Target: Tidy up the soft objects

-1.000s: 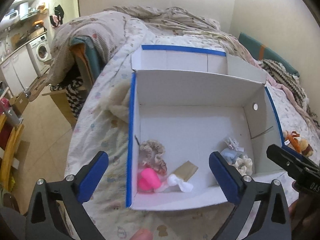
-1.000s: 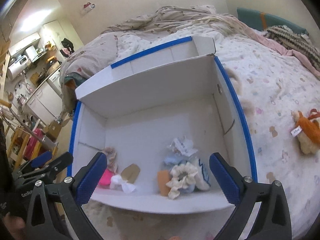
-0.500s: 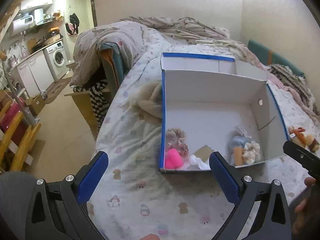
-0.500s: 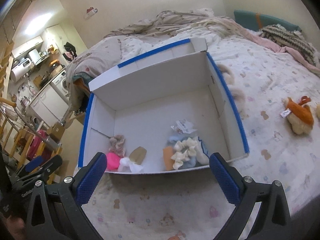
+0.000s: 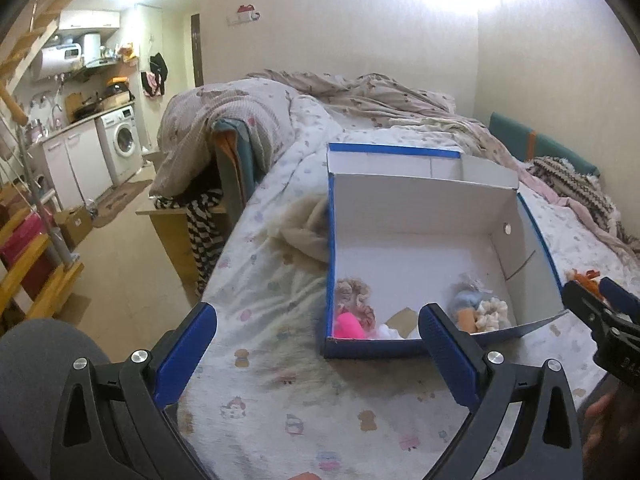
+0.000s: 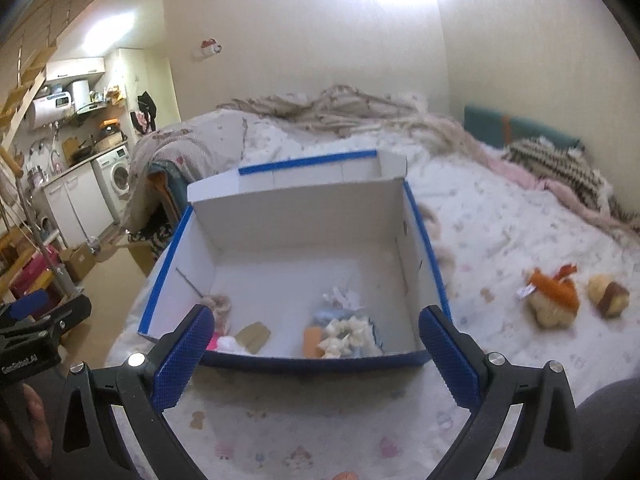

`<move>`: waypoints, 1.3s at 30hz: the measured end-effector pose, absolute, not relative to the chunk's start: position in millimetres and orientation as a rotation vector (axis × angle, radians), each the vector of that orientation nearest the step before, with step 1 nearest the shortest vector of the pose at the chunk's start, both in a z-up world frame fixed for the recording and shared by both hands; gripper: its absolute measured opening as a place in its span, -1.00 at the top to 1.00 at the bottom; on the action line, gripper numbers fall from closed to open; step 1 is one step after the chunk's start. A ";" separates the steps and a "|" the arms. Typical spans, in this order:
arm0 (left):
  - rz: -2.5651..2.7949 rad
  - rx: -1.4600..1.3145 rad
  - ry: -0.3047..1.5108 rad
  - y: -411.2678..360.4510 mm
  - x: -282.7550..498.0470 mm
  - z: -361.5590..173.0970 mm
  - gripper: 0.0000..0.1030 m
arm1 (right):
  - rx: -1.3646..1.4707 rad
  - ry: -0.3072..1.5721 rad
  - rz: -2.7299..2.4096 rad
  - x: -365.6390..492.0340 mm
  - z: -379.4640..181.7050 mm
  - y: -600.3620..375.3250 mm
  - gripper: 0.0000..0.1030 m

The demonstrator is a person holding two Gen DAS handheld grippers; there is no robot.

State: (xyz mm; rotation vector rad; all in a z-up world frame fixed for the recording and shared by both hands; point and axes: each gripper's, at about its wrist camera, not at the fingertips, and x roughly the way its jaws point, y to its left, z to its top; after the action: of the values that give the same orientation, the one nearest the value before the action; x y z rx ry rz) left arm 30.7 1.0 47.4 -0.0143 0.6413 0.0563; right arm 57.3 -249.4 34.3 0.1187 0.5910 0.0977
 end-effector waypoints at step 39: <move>0.062 -0.024 0.638 0.0 28.4 42.7 -0.96 | 0.101 0.596 0.113 57.9 33.8 -248.1 -1.00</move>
State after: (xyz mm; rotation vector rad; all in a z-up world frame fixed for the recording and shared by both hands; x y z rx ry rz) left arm 28.4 0.0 42.7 -0.0240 0.6383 0.0623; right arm 57.9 -248.1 33.8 0.1008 0.5959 0.1132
